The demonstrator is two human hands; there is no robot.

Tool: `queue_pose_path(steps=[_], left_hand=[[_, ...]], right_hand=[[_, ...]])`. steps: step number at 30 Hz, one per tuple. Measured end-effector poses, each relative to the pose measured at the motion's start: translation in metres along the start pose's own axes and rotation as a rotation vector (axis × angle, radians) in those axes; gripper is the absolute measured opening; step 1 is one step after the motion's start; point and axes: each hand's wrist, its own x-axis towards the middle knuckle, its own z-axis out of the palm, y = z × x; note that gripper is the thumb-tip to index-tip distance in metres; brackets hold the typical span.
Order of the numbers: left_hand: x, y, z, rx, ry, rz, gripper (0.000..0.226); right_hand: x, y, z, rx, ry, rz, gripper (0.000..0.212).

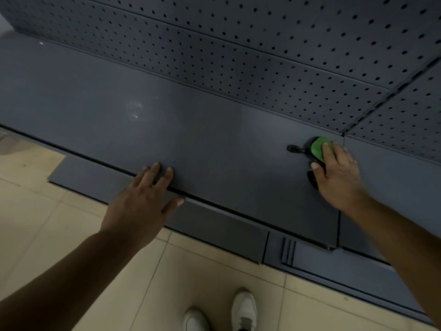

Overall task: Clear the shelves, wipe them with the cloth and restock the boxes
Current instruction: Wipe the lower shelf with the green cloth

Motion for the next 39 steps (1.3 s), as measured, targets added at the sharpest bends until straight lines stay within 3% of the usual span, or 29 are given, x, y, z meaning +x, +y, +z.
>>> queue_pose_path(steps=[16, 24, 31, 36, 39], left_hand=[[0.002, 0.0, 0.002, -0.024, 0.068, 0.02, 0.071], [0.004, -0.006, 0.0, 0.044, 0.072, 0.015, 0.073], [0.003, 0.001, -0.006, 0.053, 0.095, 0.005, 0.071], [0.003, 0.004, -0.007, 0.064, 0.061, 0.022, 0.073], [0.002, 0.004, -0.006, 0.048, 0.053, 0.014, 0.073]], right_hand=[[0.071, -0.093, 0.004, -0.093, -0.01, -0.26, 0.06], [0.006, -0.17, 0.029, -0.056, -0.057, -0.628, 0.06], [-0.087, -0.161, 0.038, 0.01, -0.116, -0.793, 0.069], [-0.11, -0.125, 0.038, 0.093, -0.111, -0.863, 0.057], [-0.114, -0.105, 0.032, 0.225, -0.133, -0.832, 0.067]])
